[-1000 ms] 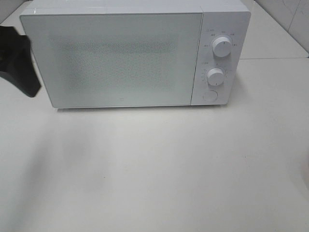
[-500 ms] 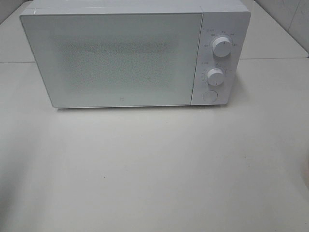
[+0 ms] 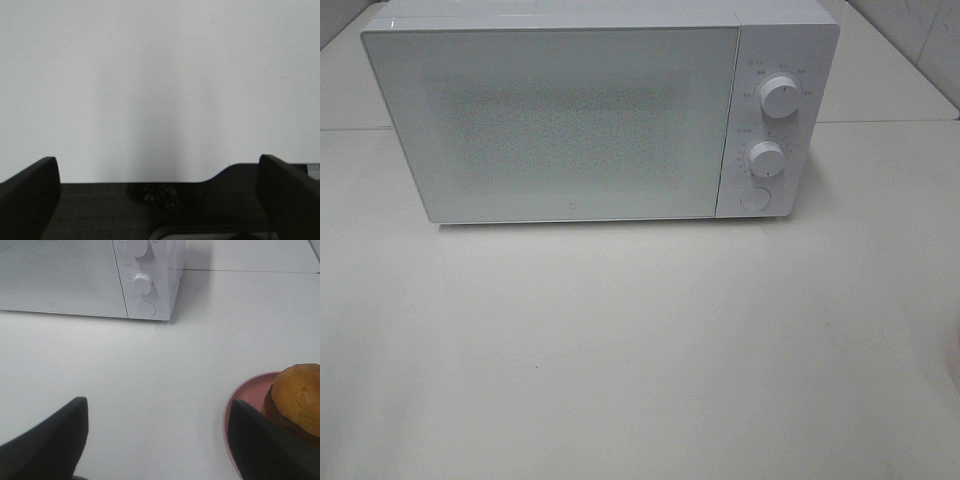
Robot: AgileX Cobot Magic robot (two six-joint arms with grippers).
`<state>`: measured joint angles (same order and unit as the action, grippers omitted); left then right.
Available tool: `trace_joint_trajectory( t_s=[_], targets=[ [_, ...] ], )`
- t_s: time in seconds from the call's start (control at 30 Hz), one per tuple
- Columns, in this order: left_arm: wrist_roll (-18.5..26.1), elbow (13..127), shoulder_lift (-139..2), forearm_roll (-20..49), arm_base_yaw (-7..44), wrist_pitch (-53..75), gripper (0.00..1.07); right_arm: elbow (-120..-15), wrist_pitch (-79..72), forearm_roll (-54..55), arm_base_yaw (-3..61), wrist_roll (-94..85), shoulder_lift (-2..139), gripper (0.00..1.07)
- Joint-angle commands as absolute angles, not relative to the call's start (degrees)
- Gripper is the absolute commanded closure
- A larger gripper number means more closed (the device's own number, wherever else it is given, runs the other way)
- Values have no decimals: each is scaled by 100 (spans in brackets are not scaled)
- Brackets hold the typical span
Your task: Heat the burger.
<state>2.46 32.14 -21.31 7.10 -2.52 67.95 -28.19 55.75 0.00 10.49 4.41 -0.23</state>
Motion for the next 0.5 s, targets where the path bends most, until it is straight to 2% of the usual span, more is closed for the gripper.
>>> trace_joint_trajectory(
  t_s=[0.03, 0.2, 0.5],
  targets=[
    [178, 3168, -1776, 596, -258, 6578, 9, -2807, 5472, 0, 1008, 441, -195, 32],
    [195, 2945, -1106, 309, -258, 6136, 9, -2807, 5472, 0, 1008, 441, -195, 32],
    [195, 2956, -561, 309, -258, 6136, 9, -2807, 5472, 0, 1008, 441, -195, 32]
  ],
)
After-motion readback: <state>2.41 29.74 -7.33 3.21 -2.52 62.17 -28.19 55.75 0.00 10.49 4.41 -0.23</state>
